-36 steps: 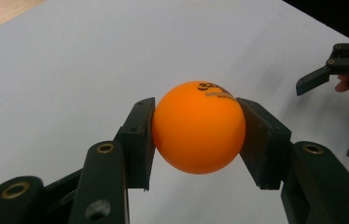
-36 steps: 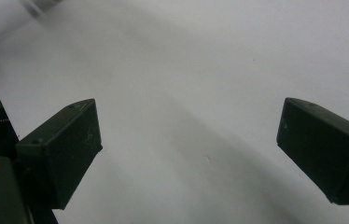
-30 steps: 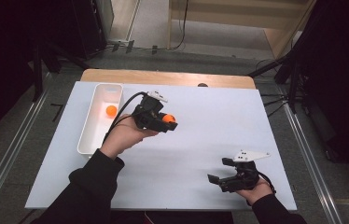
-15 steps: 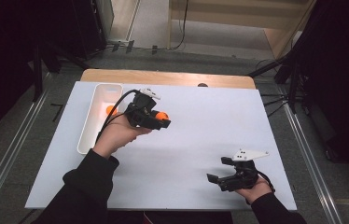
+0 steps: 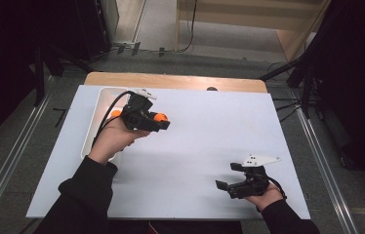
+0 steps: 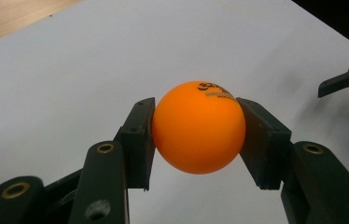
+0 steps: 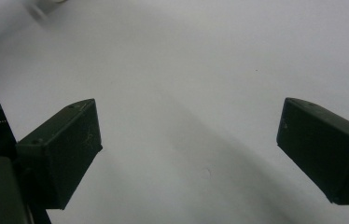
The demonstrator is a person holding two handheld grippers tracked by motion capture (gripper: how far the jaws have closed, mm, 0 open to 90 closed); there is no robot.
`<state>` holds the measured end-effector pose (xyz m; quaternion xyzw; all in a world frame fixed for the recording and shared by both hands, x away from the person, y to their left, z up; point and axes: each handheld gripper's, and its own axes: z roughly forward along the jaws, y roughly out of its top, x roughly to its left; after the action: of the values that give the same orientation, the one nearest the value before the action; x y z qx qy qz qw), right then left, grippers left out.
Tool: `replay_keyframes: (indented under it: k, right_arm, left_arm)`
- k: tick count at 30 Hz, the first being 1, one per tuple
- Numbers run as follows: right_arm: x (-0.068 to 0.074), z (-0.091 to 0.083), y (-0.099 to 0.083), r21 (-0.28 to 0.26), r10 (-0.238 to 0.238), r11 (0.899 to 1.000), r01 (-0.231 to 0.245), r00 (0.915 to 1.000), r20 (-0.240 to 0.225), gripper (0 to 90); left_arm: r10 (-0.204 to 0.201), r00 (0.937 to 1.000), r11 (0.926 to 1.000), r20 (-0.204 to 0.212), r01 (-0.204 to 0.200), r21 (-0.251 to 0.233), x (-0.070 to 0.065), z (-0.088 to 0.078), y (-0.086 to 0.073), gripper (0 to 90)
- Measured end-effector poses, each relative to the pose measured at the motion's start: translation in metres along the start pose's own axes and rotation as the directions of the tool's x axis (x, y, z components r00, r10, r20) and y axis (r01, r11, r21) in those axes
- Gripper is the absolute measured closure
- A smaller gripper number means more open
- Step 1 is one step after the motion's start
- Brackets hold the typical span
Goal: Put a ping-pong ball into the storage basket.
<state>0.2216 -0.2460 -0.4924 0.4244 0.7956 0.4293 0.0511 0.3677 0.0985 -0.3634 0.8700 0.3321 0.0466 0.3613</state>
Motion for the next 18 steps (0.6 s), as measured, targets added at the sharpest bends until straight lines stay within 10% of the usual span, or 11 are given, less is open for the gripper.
replay_keyframes:
  k: [18]
  right_arm:
    - [-0.001, 0.006, 0.007, 0.007, -0.014, 1.000, 0.014, 0.9999, -0.003, 5.1]
  left_arm:
    - [-0.054, 0.9962, 0.9984, -0.069, 0.052, -0.023, 0.023, -0.016, -0.013, 50.6]
